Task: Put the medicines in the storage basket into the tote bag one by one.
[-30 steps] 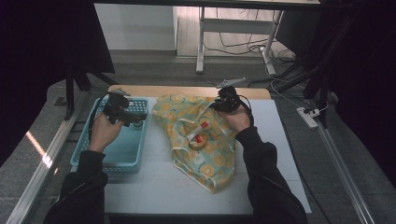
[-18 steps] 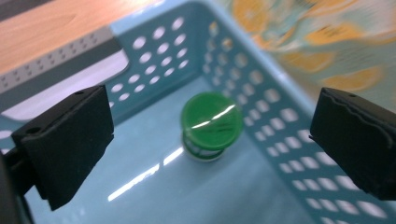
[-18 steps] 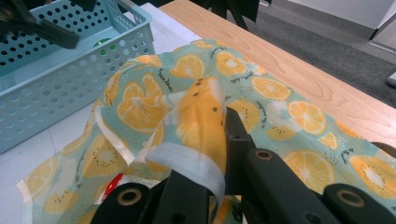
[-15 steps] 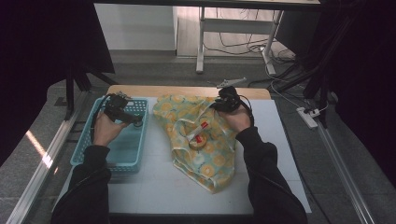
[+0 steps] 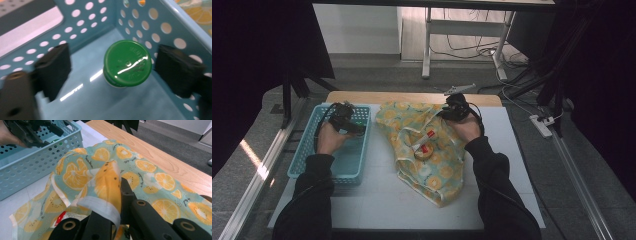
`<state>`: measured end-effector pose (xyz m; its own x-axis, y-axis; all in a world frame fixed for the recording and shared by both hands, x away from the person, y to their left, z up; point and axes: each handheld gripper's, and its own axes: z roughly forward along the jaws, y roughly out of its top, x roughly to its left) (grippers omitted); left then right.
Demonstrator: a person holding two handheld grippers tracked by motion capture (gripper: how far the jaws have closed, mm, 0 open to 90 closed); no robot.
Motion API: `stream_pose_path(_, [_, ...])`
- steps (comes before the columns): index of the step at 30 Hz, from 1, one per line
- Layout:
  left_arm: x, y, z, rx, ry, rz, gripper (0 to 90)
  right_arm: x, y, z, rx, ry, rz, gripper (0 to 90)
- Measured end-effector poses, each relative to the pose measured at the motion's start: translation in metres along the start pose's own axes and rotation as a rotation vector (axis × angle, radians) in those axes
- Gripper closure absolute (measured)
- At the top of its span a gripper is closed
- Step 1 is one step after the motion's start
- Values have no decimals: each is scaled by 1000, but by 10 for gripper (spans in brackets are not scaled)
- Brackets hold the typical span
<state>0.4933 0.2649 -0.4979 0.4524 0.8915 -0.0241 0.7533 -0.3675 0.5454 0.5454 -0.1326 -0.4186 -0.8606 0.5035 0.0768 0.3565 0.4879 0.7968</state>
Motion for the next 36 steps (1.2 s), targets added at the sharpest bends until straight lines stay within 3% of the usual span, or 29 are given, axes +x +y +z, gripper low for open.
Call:
stream_pose_path(5, [-3,1,4,9,-9,25,368,0,0,0,0,0,0,897])
stream_pose_path(7, [-4,1,3,8,-29,35,496,0,0,0,0,0,0,897])
stream_pose_path(8, [-5,1,3,10,-22,37,509,0,-1,0,0,0,0,897])
stream_pose_path(11, [-5,1,2,17,-25,41,518,0,-1,1,2,0,1,897])
stream_pose_path(21, [1,-1,-11,-7,-57,-45,522,-1,-2,0,2,0,2,897])
stream_pose_path(26, [0,1,-23,-11,-46,-45,521,-1,-2,0,-1,-3,5,897])
stream_pose_path(36, [-13,11,-60,-66,-72,-36,522,1,0,-1,-9,-3,-2,897])
